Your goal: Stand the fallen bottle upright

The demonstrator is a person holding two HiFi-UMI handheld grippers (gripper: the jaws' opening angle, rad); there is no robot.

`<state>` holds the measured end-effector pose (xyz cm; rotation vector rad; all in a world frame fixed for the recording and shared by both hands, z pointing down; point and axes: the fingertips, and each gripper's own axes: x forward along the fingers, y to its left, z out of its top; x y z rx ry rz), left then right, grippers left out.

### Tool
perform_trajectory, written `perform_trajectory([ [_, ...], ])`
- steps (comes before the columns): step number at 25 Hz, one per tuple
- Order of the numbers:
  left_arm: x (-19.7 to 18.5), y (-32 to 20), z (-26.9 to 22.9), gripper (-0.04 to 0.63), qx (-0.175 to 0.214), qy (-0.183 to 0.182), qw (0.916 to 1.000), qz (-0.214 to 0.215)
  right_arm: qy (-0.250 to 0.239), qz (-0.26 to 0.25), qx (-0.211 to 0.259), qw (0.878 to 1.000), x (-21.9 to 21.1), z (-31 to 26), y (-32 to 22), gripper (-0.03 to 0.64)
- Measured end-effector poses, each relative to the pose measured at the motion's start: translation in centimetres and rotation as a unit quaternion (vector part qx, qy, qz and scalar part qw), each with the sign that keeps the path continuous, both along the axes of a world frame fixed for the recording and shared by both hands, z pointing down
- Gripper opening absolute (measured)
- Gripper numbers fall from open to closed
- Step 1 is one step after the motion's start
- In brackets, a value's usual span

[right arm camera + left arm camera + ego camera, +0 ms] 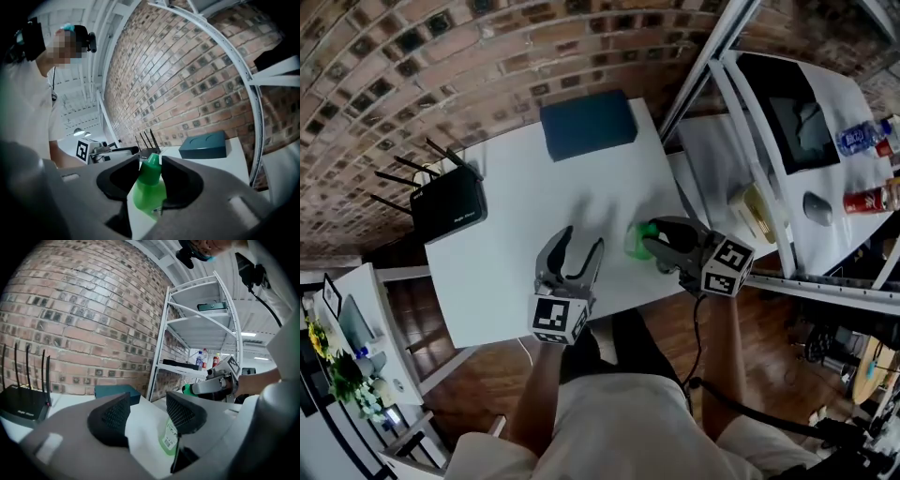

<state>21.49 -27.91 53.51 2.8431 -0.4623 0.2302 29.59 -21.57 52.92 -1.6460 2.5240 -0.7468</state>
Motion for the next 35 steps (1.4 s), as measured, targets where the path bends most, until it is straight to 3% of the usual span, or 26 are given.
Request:
perform_trajectory([
  [9, 1.4, 1.9, -0.4, 0.25, 0.011, -0.011, 0.9998, 0.012, 0.001, 0.028, 0.041, 0.999, 0.7, 0.0, 0.8, 0.136],
  [14, 0.8, 2.1, -1.9, 0.25, 0.031, -0.015, 0.9993, -0.011, 0.023, 0.027, 0.043, 0.998, 0.6, 0.2, 0.5, 0.137],
  [17, -0.2, 2.1, -3.3, 0.256, 0.04, -0.01, 0.9985, -0.036, 0.049, 0.053, 0.056, 0.996, 1.7, -0.7, 0.9, 0.141],
  [18, -0.7, 2.2, -4.0, 0.256, 0.043, -0.005, 0.9981, -0.045, 0.063, 0.072, 0.062, 0.993, 2.3, -1.1, 1.1, 0.162],
  [20, -2.1, 2.6, -5.7, 0.256, 0.054, 0.006, 0.9966, -0.062, 0.107, 0.124, 0.072, 0.984, 3.3, -2.1, 1.7, 0.266],
  [22, -4.4, 3.9, -7.2, 0.264, 0.067, 0.012, 0.9947, -0.078, 0.156, 0.172, 0.079, 0.969, 3.2, -3.2, 3.3, 0.309],
  [24, -7.2, 5.5, -8.5, 0.275, 0.077, 0.022, 0.9924, -0.093, 0.181, 0.2, 0.097, 0.958, 1.5, -4.8, 5.4, 0.338],
  [28, -12.4, 9.0, -10.1, 0.282, 0.099, 0.049, 0.9887, -0.102, 0.185, 0.235, 0.143, 0.943, -4.4, -8.8, 9.4, 0.39],
  [30, -15.1, 12.4, -9.4, 0.301, 0.095, 0.045, 0.9894, -0.1, 0.188, 0.247, 0.141, 0.94, -8.7, -9.0, 12.6, 0.42],
  [35, -21.8, 21.1, -7.2, 0.325, 0.071, 0.028, 0.9919, -0.102, 0.19, 0.265, 0.119, 0.938, -17.5, -8.2, 21.0, 0.423],
])
